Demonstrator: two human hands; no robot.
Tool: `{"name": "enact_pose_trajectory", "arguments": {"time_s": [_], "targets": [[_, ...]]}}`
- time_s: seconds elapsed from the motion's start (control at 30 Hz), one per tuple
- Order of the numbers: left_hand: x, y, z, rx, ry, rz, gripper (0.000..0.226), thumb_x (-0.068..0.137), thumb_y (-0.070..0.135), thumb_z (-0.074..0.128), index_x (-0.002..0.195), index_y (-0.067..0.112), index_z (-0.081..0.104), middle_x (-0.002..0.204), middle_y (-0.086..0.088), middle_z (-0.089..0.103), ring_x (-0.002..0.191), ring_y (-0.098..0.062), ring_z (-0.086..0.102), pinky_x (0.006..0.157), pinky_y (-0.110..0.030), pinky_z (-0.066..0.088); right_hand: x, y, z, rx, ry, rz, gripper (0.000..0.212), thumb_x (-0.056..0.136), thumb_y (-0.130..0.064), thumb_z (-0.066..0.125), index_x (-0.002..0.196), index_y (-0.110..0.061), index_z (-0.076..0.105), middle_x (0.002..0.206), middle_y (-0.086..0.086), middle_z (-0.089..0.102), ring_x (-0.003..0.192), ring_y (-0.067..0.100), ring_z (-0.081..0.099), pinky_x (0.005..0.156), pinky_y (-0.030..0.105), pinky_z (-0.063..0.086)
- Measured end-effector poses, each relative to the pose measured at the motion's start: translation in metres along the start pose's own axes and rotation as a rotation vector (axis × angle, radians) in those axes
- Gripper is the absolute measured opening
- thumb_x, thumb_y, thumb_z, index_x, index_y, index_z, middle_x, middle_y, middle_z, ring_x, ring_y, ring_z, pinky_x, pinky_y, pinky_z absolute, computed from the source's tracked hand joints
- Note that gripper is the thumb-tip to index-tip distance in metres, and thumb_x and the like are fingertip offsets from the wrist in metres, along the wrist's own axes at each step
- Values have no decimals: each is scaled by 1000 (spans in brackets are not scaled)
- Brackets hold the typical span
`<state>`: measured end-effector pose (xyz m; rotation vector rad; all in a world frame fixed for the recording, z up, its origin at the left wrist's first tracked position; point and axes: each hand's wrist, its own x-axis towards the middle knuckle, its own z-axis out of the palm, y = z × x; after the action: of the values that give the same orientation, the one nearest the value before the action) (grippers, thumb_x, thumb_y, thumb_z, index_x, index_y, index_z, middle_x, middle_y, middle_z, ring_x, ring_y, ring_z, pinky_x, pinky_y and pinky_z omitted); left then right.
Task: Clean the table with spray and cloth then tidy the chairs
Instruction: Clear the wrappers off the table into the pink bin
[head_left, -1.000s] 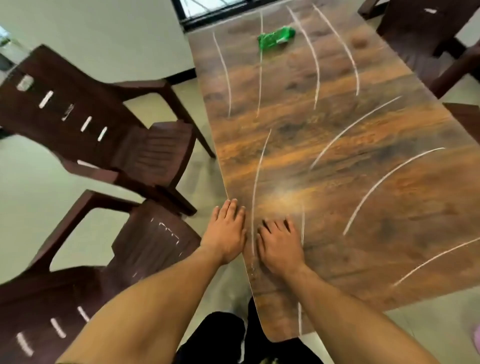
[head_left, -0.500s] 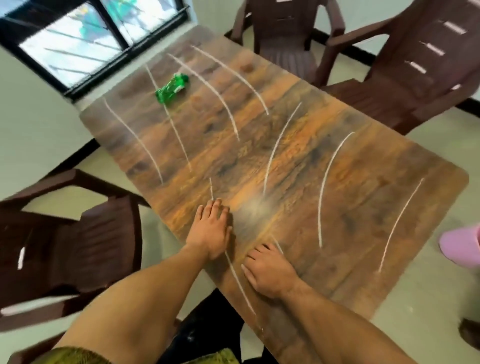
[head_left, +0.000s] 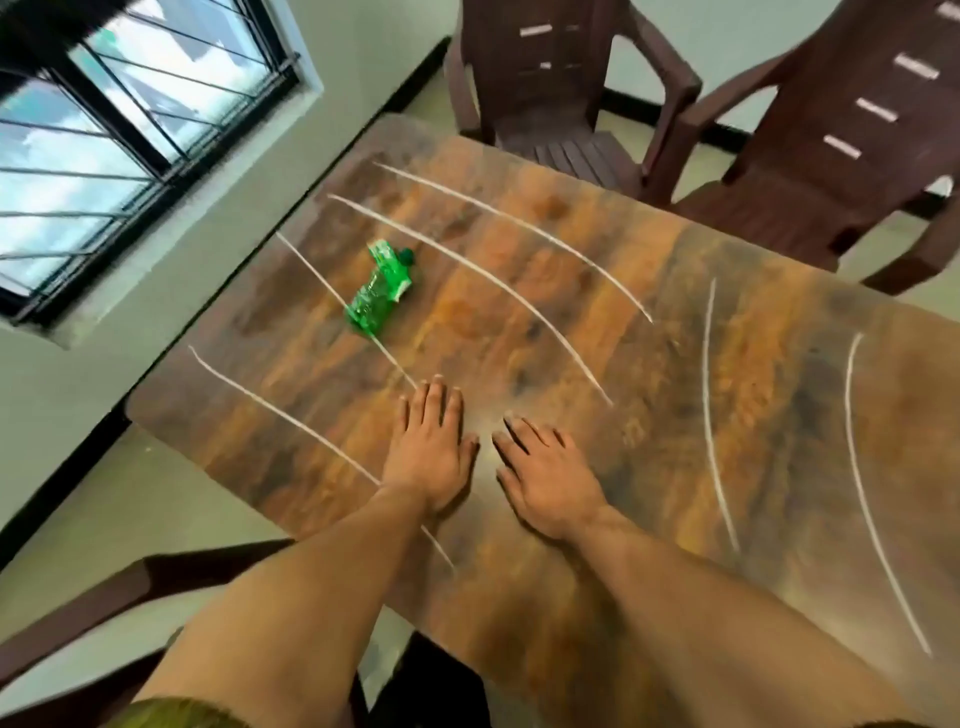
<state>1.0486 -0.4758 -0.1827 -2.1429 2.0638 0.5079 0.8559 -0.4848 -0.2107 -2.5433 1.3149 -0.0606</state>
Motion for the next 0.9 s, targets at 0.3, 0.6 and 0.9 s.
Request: {"name": "enact_pose_trajectory", "arguments": {"time_s": [0.3, 0.6, 0.9], "targets": [[101, -105, -61, -116, 195, -105, 74, 102, 43, 42, 160, 9, 12, 168, -17, 2, 155, -35, 2, 125, -51, 0, 173, -70, -33, 6, 46, 53, 51, 98, -42, 32, 139, -19, 54, 158, 9, 38, 142, 28, 36, 109, 46, 35], [148, -123, -69, -184, 52, -97, 75, 96, 17, 54, 159, 11, 13, 149, -20, 37, 133, -41, 42, 106, -50, 40, 190, -70, -42, -14, 38, 174, 48, 98, -40, 41, 139, -19, 52, 162, 9, 29, 144, 28, 32, 110, 46, 37], [89, 17, -55, -507, 20, 57, 85, 93, 22, 62, 160, 8, 10, 155, -21, 29, 137, -41, 40, 113, -45, 34, 89, -6, -68, 250, 133, 664, 59, 101, -42, 44, 154, -18, 33, 163, 11, 27, 146, 32, 30, 117, 46, 28]]}}
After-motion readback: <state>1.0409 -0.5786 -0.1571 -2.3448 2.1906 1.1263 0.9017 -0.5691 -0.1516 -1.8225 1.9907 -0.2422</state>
